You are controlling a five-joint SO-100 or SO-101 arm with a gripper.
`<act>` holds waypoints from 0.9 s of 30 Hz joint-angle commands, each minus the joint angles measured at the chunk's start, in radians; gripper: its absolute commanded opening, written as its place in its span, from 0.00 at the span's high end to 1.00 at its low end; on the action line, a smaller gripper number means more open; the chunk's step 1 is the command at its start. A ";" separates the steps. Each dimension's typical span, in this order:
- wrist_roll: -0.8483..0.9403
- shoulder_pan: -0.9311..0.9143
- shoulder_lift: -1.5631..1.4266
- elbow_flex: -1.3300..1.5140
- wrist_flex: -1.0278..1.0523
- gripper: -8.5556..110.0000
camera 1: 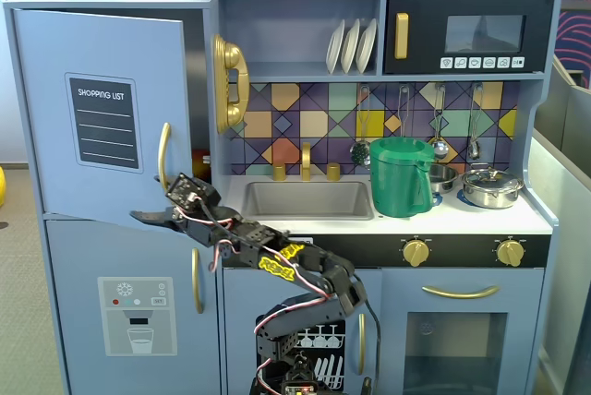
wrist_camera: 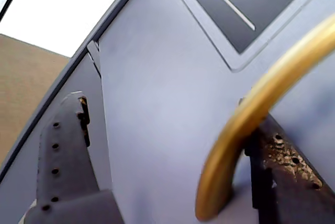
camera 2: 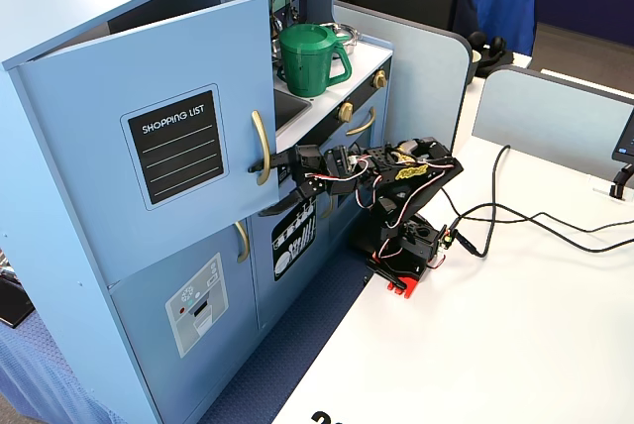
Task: Open the left cabinet door
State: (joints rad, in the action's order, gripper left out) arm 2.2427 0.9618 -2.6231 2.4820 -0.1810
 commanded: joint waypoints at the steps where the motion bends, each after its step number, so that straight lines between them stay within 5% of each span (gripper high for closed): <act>1: -0.080 -0.147 -0.206 0.040 0.081 0.68; 15: -0.396 -0.588 -0.385 -0.012 0.459 0.70; 27: -0.354 -0.385 -0.160 -0.077 0.310 0.93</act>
State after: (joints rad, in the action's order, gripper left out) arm 1.8592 0.4939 -2.8333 2.4958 0.2148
